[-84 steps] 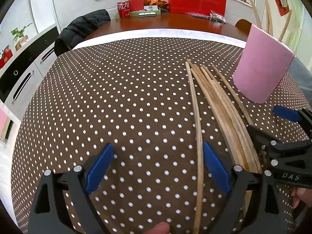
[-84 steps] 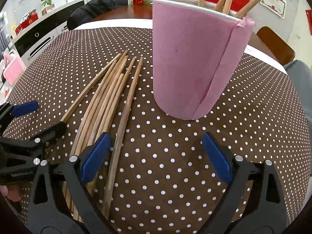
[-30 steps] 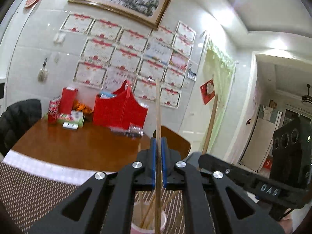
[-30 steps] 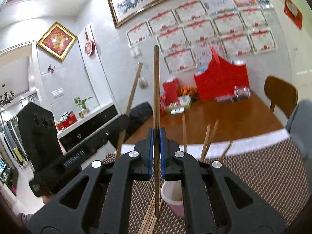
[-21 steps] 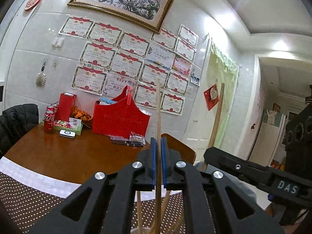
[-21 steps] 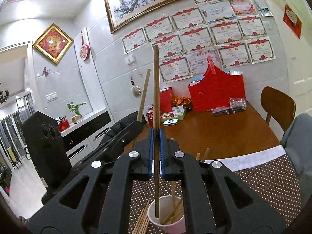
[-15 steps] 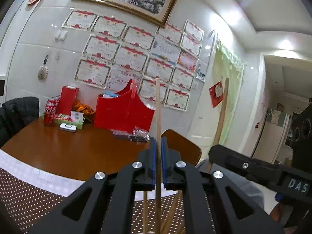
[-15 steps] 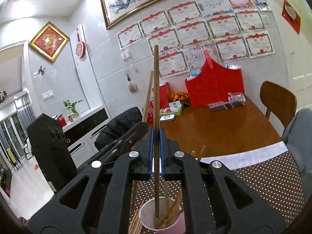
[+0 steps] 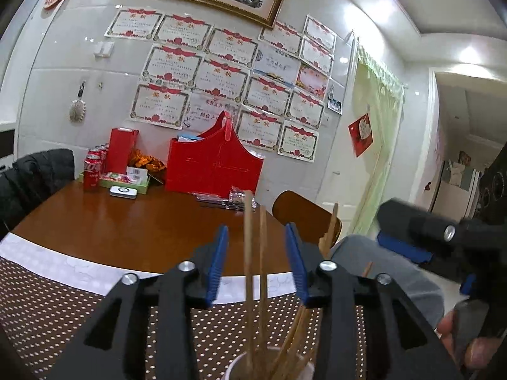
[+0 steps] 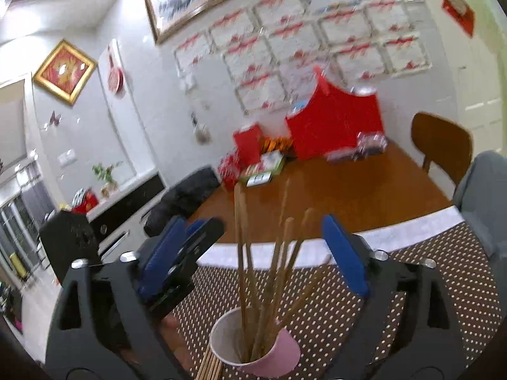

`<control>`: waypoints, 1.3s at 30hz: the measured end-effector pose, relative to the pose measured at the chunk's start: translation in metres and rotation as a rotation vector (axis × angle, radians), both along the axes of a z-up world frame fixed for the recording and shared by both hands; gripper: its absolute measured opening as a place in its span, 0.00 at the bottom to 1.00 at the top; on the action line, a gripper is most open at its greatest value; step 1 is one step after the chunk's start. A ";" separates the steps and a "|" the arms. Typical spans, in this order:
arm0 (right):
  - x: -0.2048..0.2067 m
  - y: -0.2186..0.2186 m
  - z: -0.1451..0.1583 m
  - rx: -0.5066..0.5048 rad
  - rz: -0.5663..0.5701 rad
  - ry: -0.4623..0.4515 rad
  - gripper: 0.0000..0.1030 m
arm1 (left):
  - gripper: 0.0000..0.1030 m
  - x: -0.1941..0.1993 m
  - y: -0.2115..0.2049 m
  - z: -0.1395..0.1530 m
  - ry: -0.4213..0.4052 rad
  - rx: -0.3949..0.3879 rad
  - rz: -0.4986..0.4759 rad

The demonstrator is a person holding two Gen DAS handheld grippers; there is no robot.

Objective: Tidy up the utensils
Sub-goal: 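Lift both chopsticks over the pink cup and open both tools to drop them, then move both open tools back down to the chopstick pile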

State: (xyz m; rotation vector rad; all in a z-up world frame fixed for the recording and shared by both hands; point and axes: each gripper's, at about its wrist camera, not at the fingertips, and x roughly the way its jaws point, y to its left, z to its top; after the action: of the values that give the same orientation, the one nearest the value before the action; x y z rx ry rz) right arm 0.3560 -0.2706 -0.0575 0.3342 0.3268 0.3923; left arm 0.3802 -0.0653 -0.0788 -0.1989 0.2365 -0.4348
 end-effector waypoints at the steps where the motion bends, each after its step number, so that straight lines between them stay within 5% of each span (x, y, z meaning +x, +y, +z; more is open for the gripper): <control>1: -0.004 -0.003 0.001 0.009 -0.001 -0.001 0.85 | 0.47 -0.003 0.002 0.002 -0.002 0.001 0.004; 7: -0.025 -0.011 0.010 0.012 -0.053 -0.007 0.94 | 0.75 -0.034 0.018 0.014 -0.010 0.027 0.052; 12: -0.041 -0.012 0.007 0.006 -0.076 0.027 0.94 | 0.84 -0.058 0.029 0.021 0.028 0.114 0.140; 17: -0.059 -0.007 0.005 -0.011 -0.075 0.042 0.94 | 0.88 -0.083 0.040 0.023 0.060 0.189 0.197; 28: -0.098 0.008 -0.012 -0.049 -0.048 0.098 0.94 | 0.89 -0.130 0.069 0.014 0.139 0.224 0.271; 39: -0.116 0.018 -0.037 -0.076 -0.019 0.168 0.94 | 0.89 -0.150 0.085 -0.026 0.281 0.283 0.308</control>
State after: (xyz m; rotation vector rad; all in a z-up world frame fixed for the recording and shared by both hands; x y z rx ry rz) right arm 0.2395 -0.2522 -0.0948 0.2964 0.5013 0.3332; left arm 0.2306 0.0196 -0.1044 -0.0162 0.5308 -0.0627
